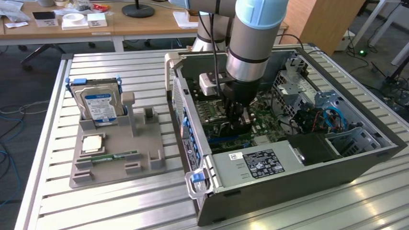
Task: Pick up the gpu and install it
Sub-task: 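Insert the gpu into the slot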
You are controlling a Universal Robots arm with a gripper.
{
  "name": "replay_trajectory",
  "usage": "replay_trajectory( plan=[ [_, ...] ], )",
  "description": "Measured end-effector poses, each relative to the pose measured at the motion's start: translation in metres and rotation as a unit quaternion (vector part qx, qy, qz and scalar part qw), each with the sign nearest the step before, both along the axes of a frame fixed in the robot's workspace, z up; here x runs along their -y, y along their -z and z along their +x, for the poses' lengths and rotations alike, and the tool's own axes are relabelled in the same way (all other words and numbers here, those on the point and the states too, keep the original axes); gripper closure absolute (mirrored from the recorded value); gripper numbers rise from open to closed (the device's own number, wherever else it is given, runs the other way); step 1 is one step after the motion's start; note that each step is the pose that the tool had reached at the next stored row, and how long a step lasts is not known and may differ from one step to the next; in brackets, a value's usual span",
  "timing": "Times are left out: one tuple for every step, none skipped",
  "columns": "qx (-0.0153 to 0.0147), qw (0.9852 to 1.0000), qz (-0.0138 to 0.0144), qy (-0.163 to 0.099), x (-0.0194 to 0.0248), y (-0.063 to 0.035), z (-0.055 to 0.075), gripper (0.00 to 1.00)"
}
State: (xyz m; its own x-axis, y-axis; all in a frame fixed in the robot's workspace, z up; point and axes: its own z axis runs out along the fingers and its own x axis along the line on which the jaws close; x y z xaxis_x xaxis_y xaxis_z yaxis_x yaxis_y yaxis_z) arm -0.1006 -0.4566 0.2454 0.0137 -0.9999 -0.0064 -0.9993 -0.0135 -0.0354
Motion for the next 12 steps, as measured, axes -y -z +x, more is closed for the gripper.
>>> replay_trajectory(
  plan=[
    [0.0,1.0,0.0001,0.0,0.0,-0.0001,0.0,0.74],
    [0.0001,1.0,0.0001,0.0,0.0,-0.0004,0.0,0.74],
    [0.0001,1.0,0.0001,0.0,0.0,-0.0009,0.0001,0.74],
    [0.0,1.0,-0.0001,0.0,0.0,-0.0014,0.0,0.74],
    [0.0,1.0,0.0,0.0,0.0,-0.0016,0.0,0.74],
    [0.0,1.0,0.0,0.0,0.0,-0.0016,0.0,0.74],
    [0.0,1.0,0.0,0.0,0.0,-0.0016,0.0,0.74],
    [0.0,1.0,0.0,0.0,0.0,-0.0016,0.0,0.74],
    [-0.0001,1.0,-0.0002,0.0,0.0001,-0.0016,0.0,0.74],
    [-0.0002,1.0,-0.0003,0.0,0.0001,-0.0015,0.0,0.74],
    [-0.0002,1.0,-0.0004,0.0,0.0001,-0.0015,0.0,0.74],
    [-0.0002,1.0,-0.0004,0.0,0.0001,-0.0014,0.0,0.74]
  ],
)
